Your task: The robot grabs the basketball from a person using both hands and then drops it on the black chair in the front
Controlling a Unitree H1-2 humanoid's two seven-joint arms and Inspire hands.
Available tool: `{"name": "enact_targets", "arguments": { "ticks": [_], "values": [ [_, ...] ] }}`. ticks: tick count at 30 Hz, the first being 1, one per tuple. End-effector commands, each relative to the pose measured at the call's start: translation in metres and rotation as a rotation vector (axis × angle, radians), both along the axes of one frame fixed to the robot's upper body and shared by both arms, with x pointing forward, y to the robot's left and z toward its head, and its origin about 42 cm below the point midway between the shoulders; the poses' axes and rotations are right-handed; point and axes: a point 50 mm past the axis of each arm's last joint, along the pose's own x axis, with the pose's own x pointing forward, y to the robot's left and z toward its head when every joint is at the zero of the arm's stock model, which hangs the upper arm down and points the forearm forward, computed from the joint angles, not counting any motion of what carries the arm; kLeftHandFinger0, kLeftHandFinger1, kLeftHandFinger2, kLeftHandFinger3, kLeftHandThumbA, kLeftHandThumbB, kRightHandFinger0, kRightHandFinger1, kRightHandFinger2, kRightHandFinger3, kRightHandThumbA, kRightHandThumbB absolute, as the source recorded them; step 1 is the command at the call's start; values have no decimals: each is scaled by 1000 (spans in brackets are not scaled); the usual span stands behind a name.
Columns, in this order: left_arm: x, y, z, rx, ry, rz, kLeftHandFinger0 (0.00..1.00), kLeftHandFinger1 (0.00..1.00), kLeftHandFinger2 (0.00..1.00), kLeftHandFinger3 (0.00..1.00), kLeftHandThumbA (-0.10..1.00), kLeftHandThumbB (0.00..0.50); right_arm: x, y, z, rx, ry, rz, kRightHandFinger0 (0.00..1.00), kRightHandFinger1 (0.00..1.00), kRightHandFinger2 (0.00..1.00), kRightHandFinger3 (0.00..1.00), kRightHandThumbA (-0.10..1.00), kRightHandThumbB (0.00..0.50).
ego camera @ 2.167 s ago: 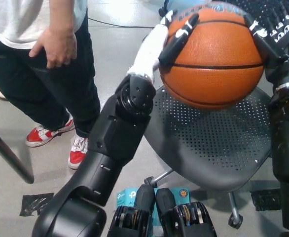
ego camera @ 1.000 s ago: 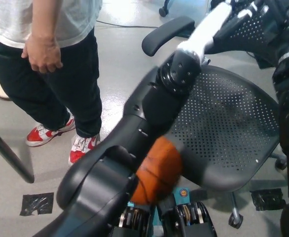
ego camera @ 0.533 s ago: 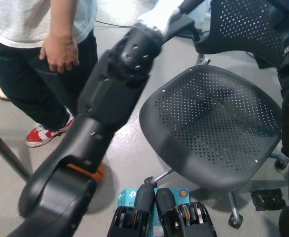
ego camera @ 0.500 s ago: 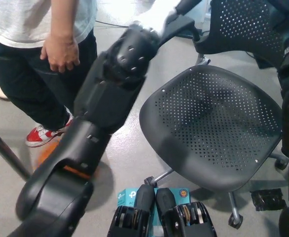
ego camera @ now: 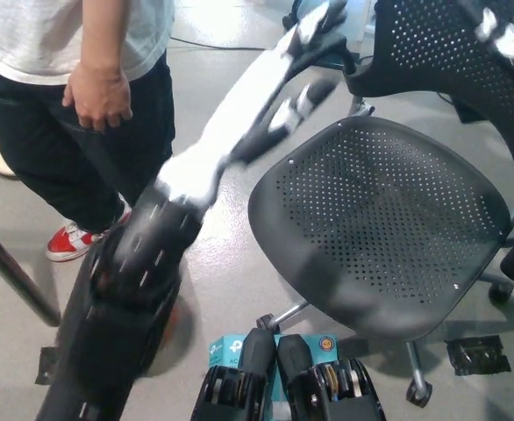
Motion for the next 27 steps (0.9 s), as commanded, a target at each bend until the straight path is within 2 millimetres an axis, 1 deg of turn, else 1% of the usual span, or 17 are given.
{"name": "enact_targets", "arguments": {
  "ticks": [1, 2, 4, 5, 7, 9, 10, 12, 14, 15, 17, 18, 19, 20, 22, 24, 27],
  "values": [
    [-40, 28, 2, -61, -44, -74, 1000, 1000, 1000, 1000, 1000, 292, -54, -5, 6, -48, -175, 29, 1000, 1000, 1000, 1000, 1000, 253],
    [-48, 35, -4, -71, -51, -63, 1000, 1000, 1000, 1000, 1000, 273, -63, -5, -1, -80, -179, 15, 1000, 1000, 1000, 1000, 1000, 263],
    [-64, 52, -17, -101, -35, -30, 1000, 1000, 1000, 1000, 1000, 285, -79, -1, -22, -113, -158, 26, 1000, 1000, 1000, 1000, 1000, 303],
    [-72, 62, -24, -107, -21, -6, 1000, 1000, 1000, 1000, 1000, 295, -85, 1, -35, -141, -142, 22, 1000, 1000, 1000, 1000, 1000, 306],
    [-83, 75, -37, -130, 0, 28, 1000, 1000, 1000, 1000, 1000, 262, -91, 5, -55, -191, -115, 21, 1000, 1000, 1000, 1000, 1000, 290],
    [-92, 90, -57, -150, 42, 88, 1000, 1000, 1000, 1000, 1000, 262, -94, 8, -82, -237, -48, 30, 1000, 1000, 1000, 1000, 1000, 254],
    [-93, 92, -61, -151, 49, 95, 1000, 1000, 1000, 1000, 1000, 262, -95, 8, -87, -244, -37, 30, 1000, 1000, 1000, 1000, 1000, 247],
    [-98, 108, -82, -174, 119, 152, 1000, 1000, 1000, 1000, 1000, 245, -96, 10, -119, -234, 78, 53, 1000, 1000, 1000, 1000, 1000, 234],
    [-100, 121, -101, -202, 167, 188, 1000, 1000, 1000, 1000, 1000, 204, -96, 13, -145, -242, 145, 46, 1000, 1000, 1000, 1000, 1000, 167],
    [-101, 128, -112, -224, 200, 204, 1000, 1000, 1000, 1000, 1000, 218, -95, 14, -159, -246, 176, 44, 1000, 1000, 1000, 1000, 1000, 175],
    [-104, 135, -125, -235, 233, 229, 1000, 1000, 1000, 1000, 1000, 219, -95, 15, -175, -250, 204, 47, 1000, 1000, 1000, 1000, 1000, 163],
    [-106, 143, -141, -243, 271, 263, 1000, 1000, 1000, 1000, 1000, 214, -92, 18, -193, -245, 258, 46, 1000, 1000, 1000, 1000, 1000, 185],
    [-108, 147, -151, -243, 296, 285, 1000, 1000, 1000, 1000, 1000, 201, -90, 20, -204, -237, 297, 46, 1000, 1000, 1000, 1000, 1000, 209],
    [-109, 150, -158, -242, 307, 298, 1000, 1000, 1000, 1000, 1000, 200, -90, 22, -212, -232, 323, 48, 1000, 1000, 1000, 1000, 1000, 214],
    [-109, 154, -174, -251, 359, 323, 1000, 1000, 1000, 1000, 1000, 207, -88, 24, -231, -248, 347, 39, 1000, 1000, 1000, 1000, 1000, 198],
    [-108, 155, -182, -256, 388, 333, 1000, 1000, 1000, 1000, 1000, 179, -82, 26, -249, -276, 357, 30, 1000, 1000, 1000, 1000, 1000, 154],
    [-108, 161, -188, -235, 413, 343, 1000, 1000, 1000, 1000, 1000, 160, -79, 28, -261, -285, 401, 51, 1000, 1000, 1000, 1000, 1000, 157]
  ]
}}
